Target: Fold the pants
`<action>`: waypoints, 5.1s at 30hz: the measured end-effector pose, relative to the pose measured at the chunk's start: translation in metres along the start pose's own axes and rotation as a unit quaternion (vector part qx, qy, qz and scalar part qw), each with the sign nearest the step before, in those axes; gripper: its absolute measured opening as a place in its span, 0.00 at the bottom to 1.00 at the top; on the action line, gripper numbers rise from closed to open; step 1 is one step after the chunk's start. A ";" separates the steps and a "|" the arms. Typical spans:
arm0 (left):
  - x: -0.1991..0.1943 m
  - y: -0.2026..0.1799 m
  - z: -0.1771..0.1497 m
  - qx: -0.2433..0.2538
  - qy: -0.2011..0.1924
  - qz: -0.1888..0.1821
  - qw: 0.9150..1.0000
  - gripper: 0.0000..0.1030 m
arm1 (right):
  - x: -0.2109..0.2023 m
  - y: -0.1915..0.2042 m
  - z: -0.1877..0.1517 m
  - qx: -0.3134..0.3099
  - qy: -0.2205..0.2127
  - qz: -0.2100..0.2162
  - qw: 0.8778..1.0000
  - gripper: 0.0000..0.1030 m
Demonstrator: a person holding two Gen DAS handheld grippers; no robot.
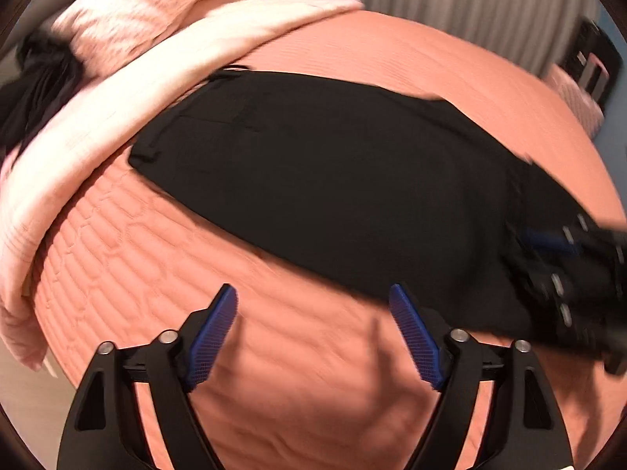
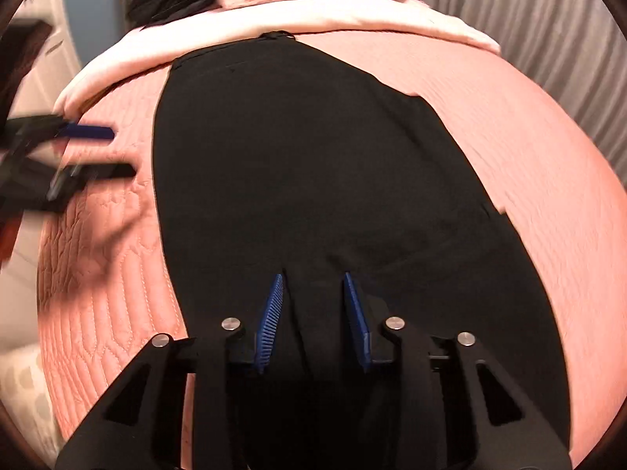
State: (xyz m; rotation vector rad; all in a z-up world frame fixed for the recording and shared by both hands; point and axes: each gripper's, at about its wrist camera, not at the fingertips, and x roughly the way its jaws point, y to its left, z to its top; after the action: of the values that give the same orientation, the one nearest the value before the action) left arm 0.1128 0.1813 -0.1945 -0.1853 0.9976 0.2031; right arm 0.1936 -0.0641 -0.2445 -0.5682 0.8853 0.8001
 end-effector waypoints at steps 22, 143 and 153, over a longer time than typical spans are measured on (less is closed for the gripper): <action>0.090 0.155 0.094 -0.344 -0.127 -0.152 0.918 0.81 | -0.099 0.048 -0.045 0.169 -0.100 -0.043 0.980 0.96; 0.073 -0.142 0.047 0.114 0.121 -0.274 0.947 0.87 | -0.120 -0.098 -0.239 0.560 -0.127 -0.018 0.818 0.96; 0.067 -0.179 0.034 0.198 0.111 -0.218 0.949 0.89 | -0.110 -0.092 -0.232 0.564 -0.144 0.028 0.813 0.96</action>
State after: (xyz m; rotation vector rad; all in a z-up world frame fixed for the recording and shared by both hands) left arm 0.2212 0.0226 -0.2224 -0.0573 1.1732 -0.4310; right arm 0.1199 -0.3262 -0.2629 0.6255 0.9238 0.2756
